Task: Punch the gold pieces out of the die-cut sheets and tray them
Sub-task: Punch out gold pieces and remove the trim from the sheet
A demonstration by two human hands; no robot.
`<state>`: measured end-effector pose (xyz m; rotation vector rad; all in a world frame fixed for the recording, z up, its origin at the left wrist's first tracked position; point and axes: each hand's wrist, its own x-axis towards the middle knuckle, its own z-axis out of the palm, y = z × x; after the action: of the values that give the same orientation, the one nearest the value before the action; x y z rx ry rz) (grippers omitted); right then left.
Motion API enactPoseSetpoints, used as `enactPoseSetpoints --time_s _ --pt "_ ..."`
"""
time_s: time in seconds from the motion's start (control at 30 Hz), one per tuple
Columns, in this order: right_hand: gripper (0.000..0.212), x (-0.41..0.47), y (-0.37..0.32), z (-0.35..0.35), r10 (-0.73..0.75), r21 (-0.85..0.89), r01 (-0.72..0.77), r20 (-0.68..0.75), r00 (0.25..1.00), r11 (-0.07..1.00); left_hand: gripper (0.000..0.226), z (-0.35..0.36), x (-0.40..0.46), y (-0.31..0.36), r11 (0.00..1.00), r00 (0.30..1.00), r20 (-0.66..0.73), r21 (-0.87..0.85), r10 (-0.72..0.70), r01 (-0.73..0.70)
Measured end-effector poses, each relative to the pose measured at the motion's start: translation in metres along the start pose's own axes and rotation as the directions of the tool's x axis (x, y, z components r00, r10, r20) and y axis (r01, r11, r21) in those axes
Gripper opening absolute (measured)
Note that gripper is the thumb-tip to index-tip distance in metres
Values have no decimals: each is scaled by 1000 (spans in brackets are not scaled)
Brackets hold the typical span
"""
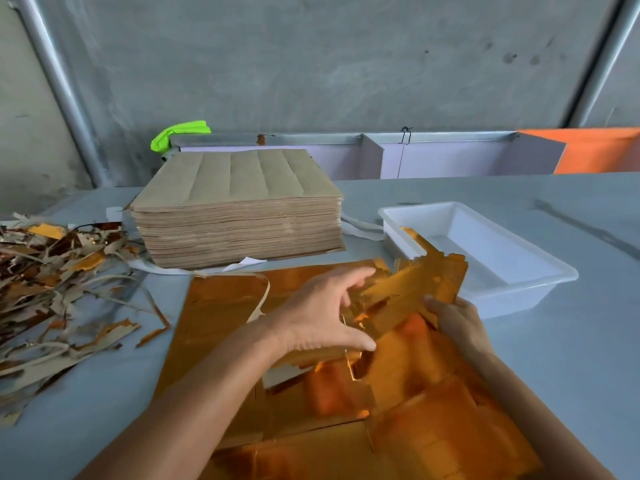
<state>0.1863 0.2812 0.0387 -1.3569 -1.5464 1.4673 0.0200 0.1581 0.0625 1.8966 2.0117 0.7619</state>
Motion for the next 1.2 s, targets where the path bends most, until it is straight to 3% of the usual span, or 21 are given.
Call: enactPoseSetpoints --time_s 0.1,0.2,0.3,0.37,0.47,0.57,0.6,0.73,0.83,0.93,1.0,1.1,1.2 --pt "23 -3 -9 7 -32 18 31 30 999 999 89 4 5 21 970 970 -84 111 226 -217" --pt "21 -5 -17 14 -60 25 58 81 995 998 59 4 10 31 914 941 -68 271 332 -303" --pt "12 -4 -21 17 -15 158 -6 127 992 987 23 1 10 29 920 962 13 287 274 -266" --pt "4 1 -25 11 -3 187 -4 38 999 982 12 -4 8 19 947 973 -3 230 230 -223" --pt "16 13 -28 -5 3 279 31 -119 993 960 8 -15 2 2 996 994 -85 59 72 -67" --pt "4 17 -29 -19 18 277 50 -237 971 960 10 -28 4 -9 979 974 -187 -180 -124 90" --pt "10 18 -28 -22 25 286 59 -281 959 956 13 -31 7 -10 970 961 -222 -213 -167 119" --pt "32 19 -25 -34 10 250 84 -354 935 965 14 -35 12 -16 978 945 -254 -95 -204 186" --pt "34 19 -24 -38 -52 191 122 -334 941 974 17 -34 7 -21 981 956 -223 -35 -193 190" --pt "23 15 -27 -34 -94 163 158 -346 934 974 14 -30 6 -13 980 954 -242 -129 -177 150" --pt "7 8 -28 -26 -110 139 157 -295 949 978 16 -24 11 -1 983 967 -220 -158 -128 95" --pt "19 -7 -19 -17 -182 107 191 -86 980 976 13 -13 23 15 996 989 -147 -86 -30 18" --pt "26 -19 -8 -12 -274 124 263 86 958 957 9 -5 33 22 1000 990 -140 22 -6 10"
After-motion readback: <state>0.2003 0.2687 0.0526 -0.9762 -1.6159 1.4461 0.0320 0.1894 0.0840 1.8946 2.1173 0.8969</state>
